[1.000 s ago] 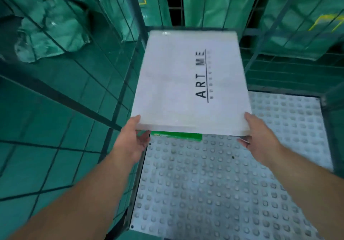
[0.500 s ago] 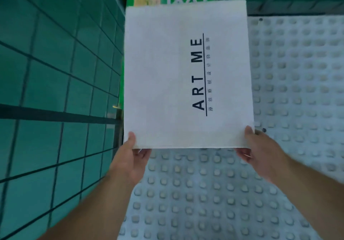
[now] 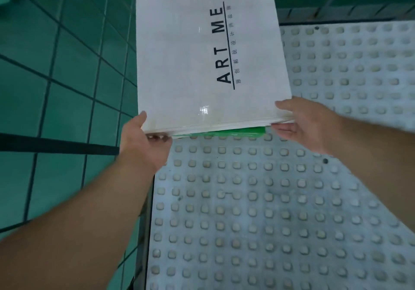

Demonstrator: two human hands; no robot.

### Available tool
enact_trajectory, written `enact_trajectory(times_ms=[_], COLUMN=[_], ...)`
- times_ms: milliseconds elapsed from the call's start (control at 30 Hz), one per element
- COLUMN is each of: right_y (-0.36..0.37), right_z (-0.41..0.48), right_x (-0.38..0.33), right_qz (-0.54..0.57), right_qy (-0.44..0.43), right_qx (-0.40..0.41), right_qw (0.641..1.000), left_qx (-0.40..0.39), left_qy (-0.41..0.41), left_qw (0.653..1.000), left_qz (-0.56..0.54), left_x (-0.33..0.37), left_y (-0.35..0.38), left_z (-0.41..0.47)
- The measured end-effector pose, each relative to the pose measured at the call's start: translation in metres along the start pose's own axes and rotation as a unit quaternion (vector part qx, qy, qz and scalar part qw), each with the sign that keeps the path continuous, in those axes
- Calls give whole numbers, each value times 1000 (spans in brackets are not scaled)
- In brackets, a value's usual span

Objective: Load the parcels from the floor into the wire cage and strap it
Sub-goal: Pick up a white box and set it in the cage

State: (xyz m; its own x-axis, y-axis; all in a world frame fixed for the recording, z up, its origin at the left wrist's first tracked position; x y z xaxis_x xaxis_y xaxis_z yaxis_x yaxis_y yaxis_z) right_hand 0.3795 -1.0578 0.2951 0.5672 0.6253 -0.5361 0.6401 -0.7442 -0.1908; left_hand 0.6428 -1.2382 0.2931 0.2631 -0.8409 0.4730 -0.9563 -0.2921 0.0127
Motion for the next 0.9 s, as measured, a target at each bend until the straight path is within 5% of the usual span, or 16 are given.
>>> enact_trajectory(times_ms=[100,233,333,400,433,567,667,767,900], right_y=[-12,-25,-43,-62,-70,-122,-168,-217,-256], right_z=[-37,-116,-189,-242,-275,-384,-419,-467,-542], right_x=[33,120,198,237,248,224,184,166,170], right_qz=[-85,-203,-341,-261,-183,-173,-109,0,125], right_qy=[21,85,98,133,228,267,176,126,105], right_qx=[13,17,-106,-85,-92,-76,10,127,148], right_qw=[996,975,929,952,952,945,978,984,975], left_qx=[18,27,44,47,41,-8,-101,-184,-213], left_qy=[-9,-84,-143,-172,-185,-183,-101,-3,140], left_qw=[979,900,847,838,839,832,757,635,527], left_qz=[202,427,510,516,510,524,638,750,811], left_x=[-22,-82,-125,-146,-152,-150,-124,-101,-86], left_y=[-41,-118,-172,-200,-209,-221,-200,-168,-116], left_z=[-20,-95,-169,-221,-250,-350,-407,-446,-473])
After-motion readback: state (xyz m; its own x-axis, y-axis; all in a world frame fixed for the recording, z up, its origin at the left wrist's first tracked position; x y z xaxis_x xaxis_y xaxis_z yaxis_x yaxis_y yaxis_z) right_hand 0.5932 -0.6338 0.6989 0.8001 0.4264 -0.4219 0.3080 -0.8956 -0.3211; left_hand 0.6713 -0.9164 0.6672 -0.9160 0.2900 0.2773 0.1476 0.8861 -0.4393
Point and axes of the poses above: each hand's wrist, its own z-axis towards the middle knuckle, its own y-axis out of the palm, x = y × z, the point moved 3 cm from there along z, towards the middle knuckle, and after that the axes turned 9 degrees about x, right-handed, at the moved point
